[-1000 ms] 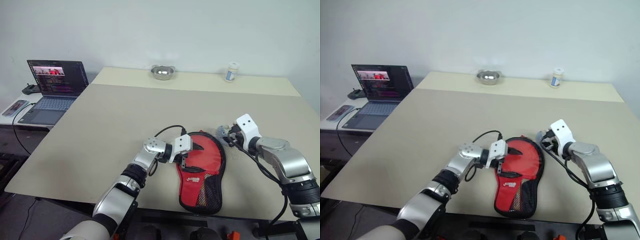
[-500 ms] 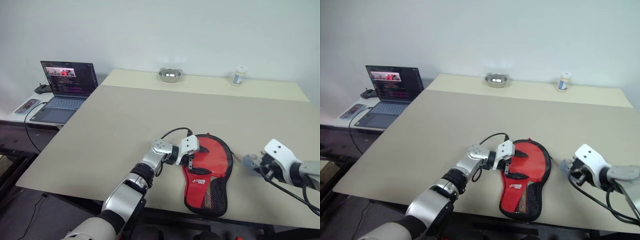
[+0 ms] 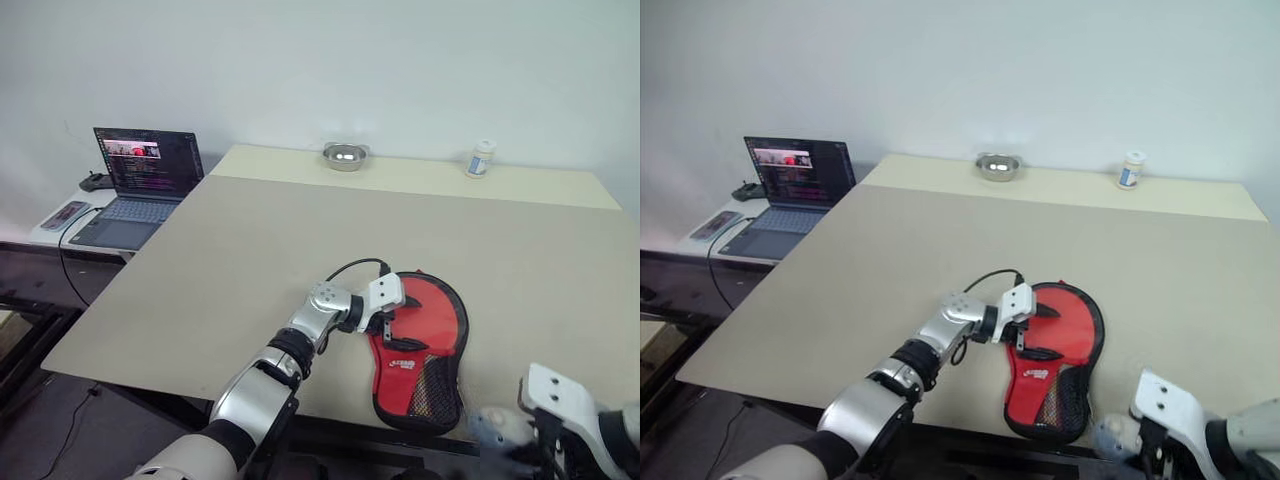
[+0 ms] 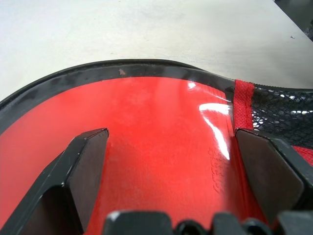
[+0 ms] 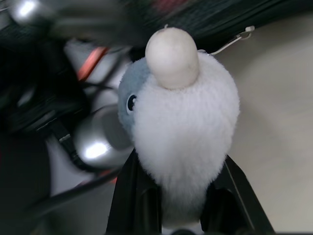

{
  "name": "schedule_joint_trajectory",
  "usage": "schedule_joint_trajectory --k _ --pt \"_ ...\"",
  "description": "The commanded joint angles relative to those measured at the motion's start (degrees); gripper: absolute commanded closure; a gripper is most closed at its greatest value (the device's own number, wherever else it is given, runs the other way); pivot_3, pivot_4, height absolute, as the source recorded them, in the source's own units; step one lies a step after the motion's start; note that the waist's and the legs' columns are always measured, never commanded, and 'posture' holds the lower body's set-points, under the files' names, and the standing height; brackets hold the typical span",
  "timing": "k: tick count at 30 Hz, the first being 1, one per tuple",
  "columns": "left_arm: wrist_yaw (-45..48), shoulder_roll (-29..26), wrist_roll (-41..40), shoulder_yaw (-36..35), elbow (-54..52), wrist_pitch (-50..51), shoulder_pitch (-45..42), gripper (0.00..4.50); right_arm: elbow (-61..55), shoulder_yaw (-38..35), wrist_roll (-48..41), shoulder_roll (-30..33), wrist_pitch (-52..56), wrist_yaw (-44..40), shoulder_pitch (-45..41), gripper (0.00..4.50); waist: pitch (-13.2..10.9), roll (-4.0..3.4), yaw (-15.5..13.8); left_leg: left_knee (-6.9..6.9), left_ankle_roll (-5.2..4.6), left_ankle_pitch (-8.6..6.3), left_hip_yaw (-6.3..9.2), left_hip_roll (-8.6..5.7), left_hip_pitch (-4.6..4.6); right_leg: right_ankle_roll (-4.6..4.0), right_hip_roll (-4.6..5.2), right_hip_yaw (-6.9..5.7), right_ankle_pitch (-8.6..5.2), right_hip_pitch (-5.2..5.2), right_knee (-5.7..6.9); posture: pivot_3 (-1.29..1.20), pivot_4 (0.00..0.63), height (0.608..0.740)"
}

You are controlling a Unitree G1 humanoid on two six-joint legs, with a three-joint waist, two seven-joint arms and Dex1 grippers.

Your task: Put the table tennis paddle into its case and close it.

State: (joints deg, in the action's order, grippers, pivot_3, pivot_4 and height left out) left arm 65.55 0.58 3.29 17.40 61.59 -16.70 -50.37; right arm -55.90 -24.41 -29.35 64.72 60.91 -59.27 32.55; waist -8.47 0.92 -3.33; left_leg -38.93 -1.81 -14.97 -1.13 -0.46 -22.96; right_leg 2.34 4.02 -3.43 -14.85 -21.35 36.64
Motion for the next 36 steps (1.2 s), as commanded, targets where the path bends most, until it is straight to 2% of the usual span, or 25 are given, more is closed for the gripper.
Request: schedule_joint_trajectory --k 1,10,15,27,32,36 --pt "-1.17 1.36 4.02 2.81 4.33 1.2 2.15 0.0 -4.0 -4.27 -4.29 0.76 -0.98 -4.12 3.63 3.98 0.02 0.03 0.0 0.0 0.0 0.0 0.04 0.0 0.01 0.0 0.01 -0.05 0.0 0.03 0.0 0.0 0.15 0.74" --pt "-2.04 1.57 4.59 2.72 4.94 0.8 1.72 0.0 -4.1 -3.72 -8.18 1.95 -4.2 -1.24 6.57 3.98 0.05 0.06 -0.05 0.02 0.01 0.0 0.28 0.0 -0.02 0.02 0.09 -0.38 0.0 0.27 -0.31 0.0 0.15 0.74" --pt "-2.16 1.69 4.78 2.62 4.89 0.58 1.73 0.0 -4.09 -3.33 -8.54 2.05 -2.28 0.74 3.06 3.98 0.05 0.07 -0.05 0.08 0.01 -0.01 0.31 0.0 -0.08 0.25 0.11 -0.4 0.15 0.35 -0.66 0.0 0.15 0.74" --pt "-2.83 2.86 4.71 2.38 4.51 0.52 1.63 0.0 -2.86 -10.08 -14.77 4.04 0.53 -5.24 -0.71 0.03 0.03 0.07 -0.06 0.11 0.02 -0.03 0.35 0.0 -0.13 0.24 0.2 -0.42 0.14 0.35 -0.73 0.0 0.15 0.74" --pt "-2.29 3.43 4.03 2.07 3.32 0.24 1.66 0.0 0.93 -9.92 -14.46 3.75 -0.79 -4.16 -5.41 0.03 0.01 0.07 0.03 0.11 0.09 -0.08 0.35 0.0 -0.18 0.23 0.23 -0.43 0.14 0.3 -0.76 0.0 0.15 0.74" --pt "1.48 2.19 0.52 0.61 -5.47 -0.52 1.83 0.0 11.92 -4.63 -12.68 -2.28 -8.69 1.59 -20.35 0.03 -0.23 0.06 0.24 0.15 0.15 -0.11 0.35 0.0 -0.26 0.13 0.27 -0.47 0.08 0.15 -0.79 0.0 0.15 0.74"
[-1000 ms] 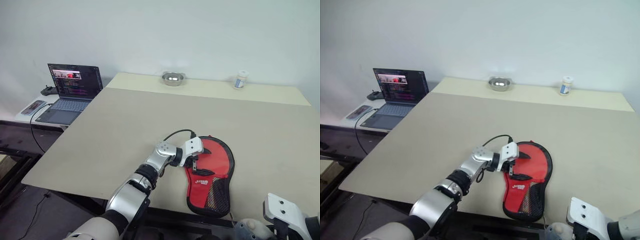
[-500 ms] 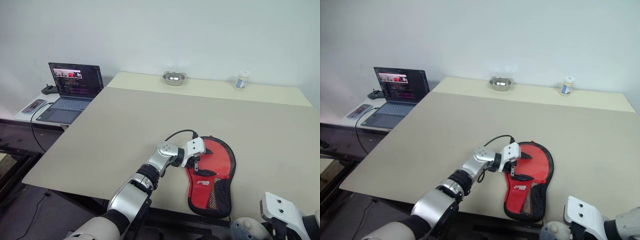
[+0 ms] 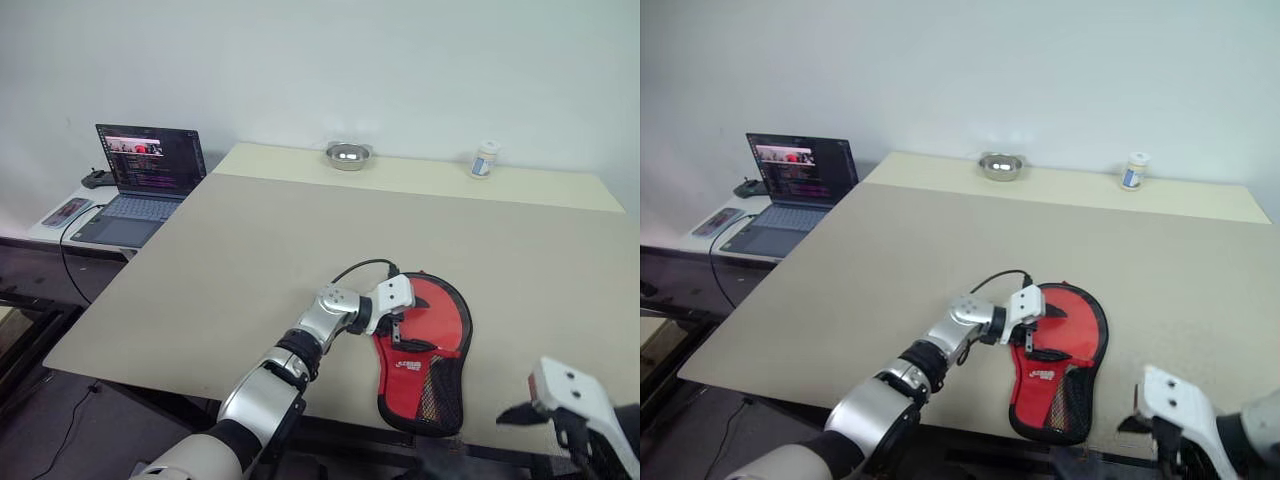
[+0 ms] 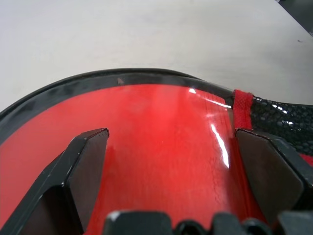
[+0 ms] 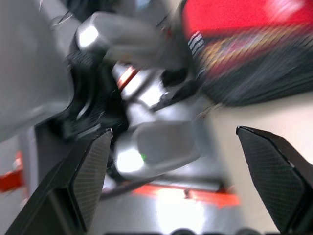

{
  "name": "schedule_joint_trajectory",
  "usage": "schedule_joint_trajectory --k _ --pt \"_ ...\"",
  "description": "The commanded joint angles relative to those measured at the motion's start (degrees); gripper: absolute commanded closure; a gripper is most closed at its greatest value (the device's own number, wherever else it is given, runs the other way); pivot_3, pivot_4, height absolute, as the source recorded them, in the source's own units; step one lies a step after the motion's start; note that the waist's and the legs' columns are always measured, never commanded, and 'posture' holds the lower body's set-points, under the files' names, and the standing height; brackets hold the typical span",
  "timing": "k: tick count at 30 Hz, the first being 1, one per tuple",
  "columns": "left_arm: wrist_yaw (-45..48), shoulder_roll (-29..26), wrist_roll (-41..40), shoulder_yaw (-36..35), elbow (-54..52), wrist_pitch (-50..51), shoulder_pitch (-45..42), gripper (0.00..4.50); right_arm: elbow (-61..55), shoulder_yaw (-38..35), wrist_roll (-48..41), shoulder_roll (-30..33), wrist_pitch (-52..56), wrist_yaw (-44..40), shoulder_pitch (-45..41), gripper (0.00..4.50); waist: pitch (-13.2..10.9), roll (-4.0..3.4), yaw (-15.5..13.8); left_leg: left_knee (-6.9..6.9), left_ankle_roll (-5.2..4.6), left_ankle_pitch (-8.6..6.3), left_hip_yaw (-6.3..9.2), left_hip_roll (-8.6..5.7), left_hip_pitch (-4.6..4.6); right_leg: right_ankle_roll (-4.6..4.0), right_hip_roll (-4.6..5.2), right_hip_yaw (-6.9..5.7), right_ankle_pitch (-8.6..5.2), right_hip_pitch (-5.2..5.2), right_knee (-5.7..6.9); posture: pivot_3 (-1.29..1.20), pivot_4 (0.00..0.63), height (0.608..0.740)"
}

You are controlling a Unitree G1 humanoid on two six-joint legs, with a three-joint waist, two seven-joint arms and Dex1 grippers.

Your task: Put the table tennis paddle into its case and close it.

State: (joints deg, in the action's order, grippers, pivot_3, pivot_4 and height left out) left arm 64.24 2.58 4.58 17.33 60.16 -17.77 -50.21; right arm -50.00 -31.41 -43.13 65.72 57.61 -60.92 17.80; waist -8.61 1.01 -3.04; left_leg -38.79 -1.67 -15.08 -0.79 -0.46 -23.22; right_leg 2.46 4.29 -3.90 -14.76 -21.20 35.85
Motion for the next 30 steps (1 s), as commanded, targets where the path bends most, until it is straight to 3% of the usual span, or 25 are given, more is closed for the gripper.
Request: schedule_joint_trajectory --k 1,3,7,11,16,22,30 --pt "3.75 -0.71 -1.64 0.26 -6.99 0.82 1.95 0.0 7.74 3.93 2.47 -4.82 -7.54 4.27 -7.52 0.03 -0.22 -0.03 0.05 -0.01 -0.01 0.01 0.0 0.0 -0.11 -0.02 0.01 -0.01 -0.01 -0.11 0.0 0.0 0.15 0.74" --pt "5.62 -3.1 -3.51 -0.69 -13.48 2.5 2.93 0.0 10.78 6.65 4.6 -7.66 -10.38 6.28 -10.11 0.03 -0.41 -0.2 0.19 0.02 -0.15 0.1 0.0 0.01 -0.38 0.12 -0.01 -0.07 0.11 -0.31 0.05 0.0 0.15 0.74" --pt "7.26 -10.47 -7.57 -3.48 -28.05 9.27 6.72 0.0 19.1 11.94 10.5 -14.44 -19.75 9.39 -13.78 0.03 -0.52 -0.23 0.6 0.01 0.03 0.22 -0.1 0.01 -1.45 -0.41 -0.21 -0.02 0.33 -1.32 0.4 0.0 0.15 0.74" --pt "5.38 -16.33 -10.18 -5.65 -38.67 15.94 11.71 0.0 29.75 14.72 15.14 -18.97 -28.68 9.62 -17.95 0.03 -0.66 -0.44 1.49 0.06 0.1 0.26 -0.15 -0.01 -1.5 -0.46 -0.23 -0.02 0.23 -1.38 0.38 0.0 0.15 0.74" --pt "-0.23 -19.01 -12.03 -8.2 -48.22 23.19 16.9 0.0 43.16 15.41 17.87 -19.84 -36.11 7.05 -22.74 0.03 -0.92 -0.45 1.43 -0.12 -0.16 0.13 -0.13 -0.11 -1.41 -0.33 -0.23 -0.03 0.29 -1.19 0.46 0.0 0.15 0.74" --pt "-3.5 -21.35 -11.38 -7.43 -51.06 23.69 19.63 0.0 55.02 14.6 21.02 -17.72 -41.13 6.58 -26.09 0.03 -1.06 -0.48 1.55 -0.16 -0.22 0.22 -0.22 -0.07 -0.98 -0.41 -0.21 0.15 0.26 -1.12 1.03 0.0 0.15 0.74" --pt "-5.03 -19.15 -11.18 -5.57 -44.23 22.24 15.48 0.0 48.65 11.82 19.65 -16.89 -38.42 6.83 -20.96 0.03 -1.09 -0.54 1.56 -0.08 -0.16 0.25 -0.28 0.06 -0.79 -0.6 -0.31 0.16 0.15 -1.08 1.24 0.0 0.15 0.74"
